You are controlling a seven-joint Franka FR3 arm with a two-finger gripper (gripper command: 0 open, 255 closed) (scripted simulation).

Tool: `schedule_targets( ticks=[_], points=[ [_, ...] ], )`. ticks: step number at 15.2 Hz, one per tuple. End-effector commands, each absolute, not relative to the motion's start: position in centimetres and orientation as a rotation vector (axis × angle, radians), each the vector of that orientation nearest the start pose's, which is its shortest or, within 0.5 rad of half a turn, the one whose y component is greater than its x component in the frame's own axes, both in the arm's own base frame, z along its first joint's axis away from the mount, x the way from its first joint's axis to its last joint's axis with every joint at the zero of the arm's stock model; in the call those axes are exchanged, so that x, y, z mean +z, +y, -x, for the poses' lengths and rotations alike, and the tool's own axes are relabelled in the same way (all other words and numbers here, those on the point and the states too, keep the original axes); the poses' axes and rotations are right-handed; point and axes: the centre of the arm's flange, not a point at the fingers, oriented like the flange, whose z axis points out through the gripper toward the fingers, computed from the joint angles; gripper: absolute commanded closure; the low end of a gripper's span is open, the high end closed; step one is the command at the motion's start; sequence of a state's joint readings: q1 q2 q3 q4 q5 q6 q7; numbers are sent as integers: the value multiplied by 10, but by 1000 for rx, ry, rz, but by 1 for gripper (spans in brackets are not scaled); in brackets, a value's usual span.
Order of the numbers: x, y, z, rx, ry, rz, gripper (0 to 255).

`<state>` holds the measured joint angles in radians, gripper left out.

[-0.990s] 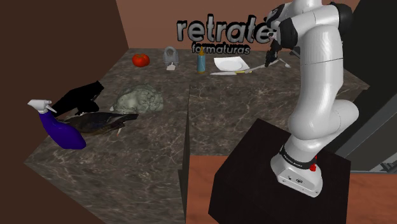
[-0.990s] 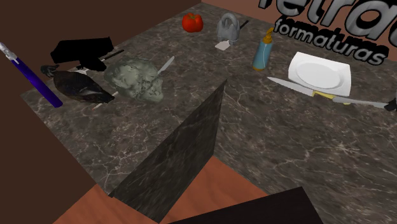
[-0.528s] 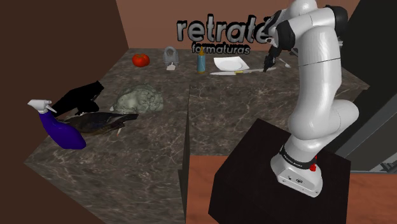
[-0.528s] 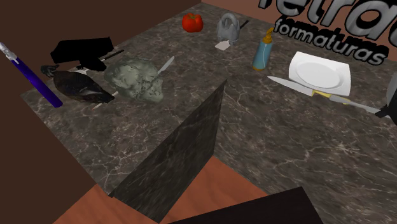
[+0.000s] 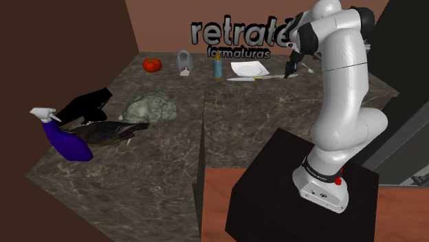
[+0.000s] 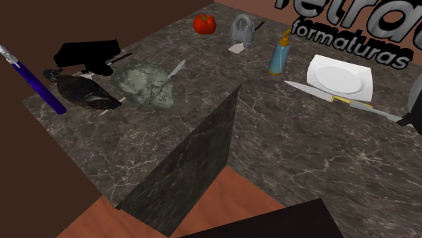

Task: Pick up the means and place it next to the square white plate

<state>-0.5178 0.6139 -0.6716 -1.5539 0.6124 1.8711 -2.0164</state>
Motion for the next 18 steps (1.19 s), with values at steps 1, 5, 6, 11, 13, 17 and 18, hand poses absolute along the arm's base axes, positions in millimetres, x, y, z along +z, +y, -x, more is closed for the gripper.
schedule_targets(
  ticks=[1, 5, 6, 11, 13, 17, 18],
  points=[
    [337, -578, -353, -300, -969, 2829, 0],
    [337, -578, -353, -300, -969, 2829, 0],
    [337, -578, -353, -300, -969, 2829, 0],
    [385, -588, -346, -300, -969, 2829, 0],
    [385, -588, -346, -300, -969, 2829, 0],
    [385, -588, -346, -300, -969, 2829, 0],
    [385, -588, -346, -300, -969, 2829, 0]
  ],
)
